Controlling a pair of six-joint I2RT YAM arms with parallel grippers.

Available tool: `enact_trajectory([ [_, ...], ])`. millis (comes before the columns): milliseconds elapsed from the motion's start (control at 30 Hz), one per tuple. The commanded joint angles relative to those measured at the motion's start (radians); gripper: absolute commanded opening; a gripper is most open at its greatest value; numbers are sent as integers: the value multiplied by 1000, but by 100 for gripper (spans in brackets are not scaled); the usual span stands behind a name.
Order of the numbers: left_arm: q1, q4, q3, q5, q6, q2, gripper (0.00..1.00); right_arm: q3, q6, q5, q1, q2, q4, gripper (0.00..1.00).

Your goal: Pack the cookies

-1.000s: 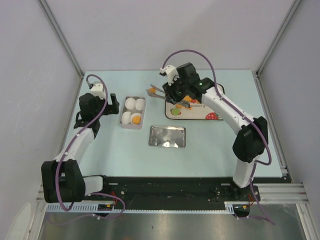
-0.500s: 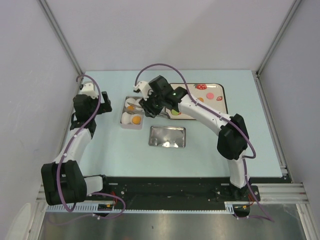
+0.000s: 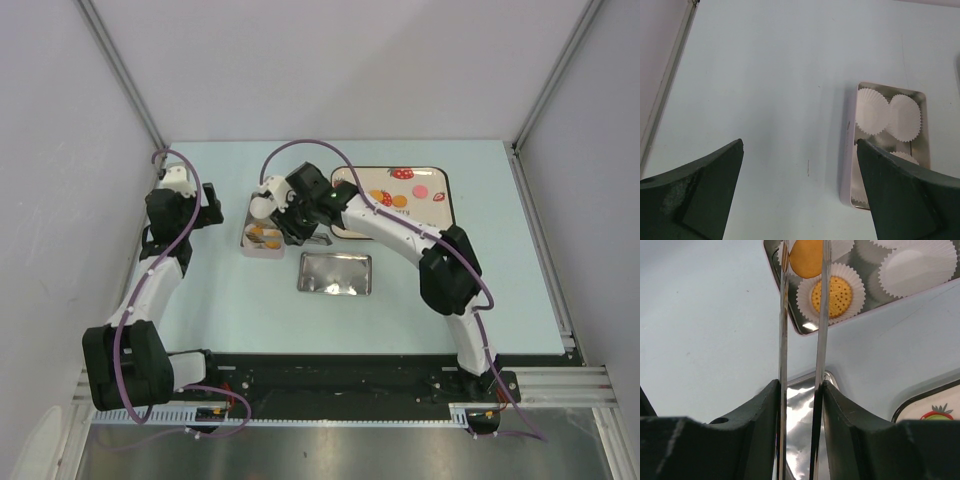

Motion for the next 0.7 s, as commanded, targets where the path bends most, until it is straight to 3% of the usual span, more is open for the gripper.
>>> enact_trajectory([
  [0,9,34,6,6,-12,-29,100,70,15,-20,7,14,23,41],
  [667,12,38,1,9,-7,-23,100,117,6,-22,18,73,18,41],
])
